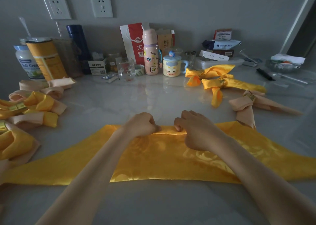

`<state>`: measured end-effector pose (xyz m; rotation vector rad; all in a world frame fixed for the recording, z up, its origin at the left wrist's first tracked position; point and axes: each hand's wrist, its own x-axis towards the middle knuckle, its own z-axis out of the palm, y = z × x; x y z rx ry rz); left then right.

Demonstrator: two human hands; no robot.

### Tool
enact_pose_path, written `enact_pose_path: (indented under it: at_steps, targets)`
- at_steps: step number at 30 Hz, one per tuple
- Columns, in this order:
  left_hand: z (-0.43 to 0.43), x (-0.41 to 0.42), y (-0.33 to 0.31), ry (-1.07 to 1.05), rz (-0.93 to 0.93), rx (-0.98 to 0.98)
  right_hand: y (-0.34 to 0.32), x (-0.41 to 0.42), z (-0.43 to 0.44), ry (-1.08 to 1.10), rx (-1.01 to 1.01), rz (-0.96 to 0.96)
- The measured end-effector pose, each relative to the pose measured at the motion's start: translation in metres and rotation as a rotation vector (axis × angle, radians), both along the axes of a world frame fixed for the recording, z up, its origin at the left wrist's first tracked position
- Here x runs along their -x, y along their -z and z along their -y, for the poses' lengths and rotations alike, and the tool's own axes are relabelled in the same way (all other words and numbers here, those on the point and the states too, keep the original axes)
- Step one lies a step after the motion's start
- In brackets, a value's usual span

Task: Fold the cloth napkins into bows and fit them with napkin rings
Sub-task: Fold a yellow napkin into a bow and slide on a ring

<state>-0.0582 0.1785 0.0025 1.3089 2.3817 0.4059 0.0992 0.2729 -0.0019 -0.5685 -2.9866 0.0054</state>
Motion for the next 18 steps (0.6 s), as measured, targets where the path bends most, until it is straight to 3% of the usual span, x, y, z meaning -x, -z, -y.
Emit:
enact_pose_path:
  at_steps: [6,10,18]
  targets:
    - [0.005,0.003,0.002,-0.007,0.066,-0.015,0.004,0.009,0.015,0.008,0.067,-0.235]
    - [0.004,0.005,0.006,-0.024,0.004,-0.055,0.024,0.029,0.036,-0.075,0.222,0.086]
    - [0.007,0.001,0.007,-0.084,0.087,-0.099,0.026,0.006,0.013,0.042,0.202,0.164]
